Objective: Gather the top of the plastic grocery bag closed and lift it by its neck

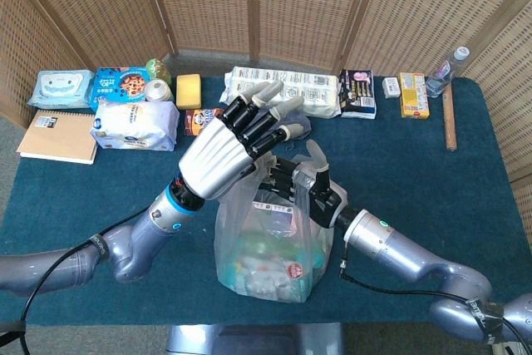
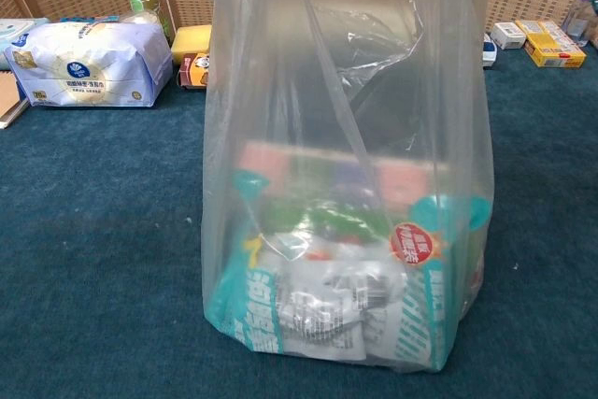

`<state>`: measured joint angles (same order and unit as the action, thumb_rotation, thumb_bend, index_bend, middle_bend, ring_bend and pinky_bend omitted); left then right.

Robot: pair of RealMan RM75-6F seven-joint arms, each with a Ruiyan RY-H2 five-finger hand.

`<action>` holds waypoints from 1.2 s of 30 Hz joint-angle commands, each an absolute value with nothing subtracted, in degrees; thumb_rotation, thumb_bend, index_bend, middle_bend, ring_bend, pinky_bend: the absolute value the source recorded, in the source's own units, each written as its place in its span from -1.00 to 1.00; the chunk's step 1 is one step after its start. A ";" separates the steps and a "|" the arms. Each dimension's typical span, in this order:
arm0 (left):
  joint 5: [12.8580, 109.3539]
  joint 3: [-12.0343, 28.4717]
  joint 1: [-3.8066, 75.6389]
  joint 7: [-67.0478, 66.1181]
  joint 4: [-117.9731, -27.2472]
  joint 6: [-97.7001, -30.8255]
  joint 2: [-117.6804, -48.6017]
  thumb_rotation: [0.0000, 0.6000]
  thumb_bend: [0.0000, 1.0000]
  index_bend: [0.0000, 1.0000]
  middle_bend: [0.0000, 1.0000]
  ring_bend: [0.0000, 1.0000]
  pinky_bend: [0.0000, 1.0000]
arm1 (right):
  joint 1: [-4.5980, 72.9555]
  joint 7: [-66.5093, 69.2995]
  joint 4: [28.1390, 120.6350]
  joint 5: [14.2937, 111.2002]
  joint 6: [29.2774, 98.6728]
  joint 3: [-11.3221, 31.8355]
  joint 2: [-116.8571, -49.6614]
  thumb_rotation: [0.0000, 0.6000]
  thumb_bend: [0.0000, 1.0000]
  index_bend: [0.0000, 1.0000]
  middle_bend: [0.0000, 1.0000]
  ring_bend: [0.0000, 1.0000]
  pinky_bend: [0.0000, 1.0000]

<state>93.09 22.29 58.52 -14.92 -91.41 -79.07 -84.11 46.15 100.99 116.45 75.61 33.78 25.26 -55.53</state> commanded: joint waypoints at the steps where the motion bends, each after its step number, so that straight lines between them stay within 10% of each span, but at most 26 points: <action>1: 93.25 22.24 58.52 -14.90 -91.39 -79.15 -84.11 1.00 -0.92 -0.44 -0.65 -0.99 -0.68 | 46.12 100.85 116.27 75.55 33.54 25.47 -55.78 -1.00 -0.75 -0.44 -0.38 -0.56 -0.75; 36: 93.09 22.50 58.67 -15.10 -90.24 -79.28 -83.98 1.00 -0.92 -0.45 -0.66 -1.00 -0.68 | 43.39 101.59 115.33 76.28 31.69 28.23 -56.22 -1.00 -0.75 -0.48 -0.45 -0.61 -0.82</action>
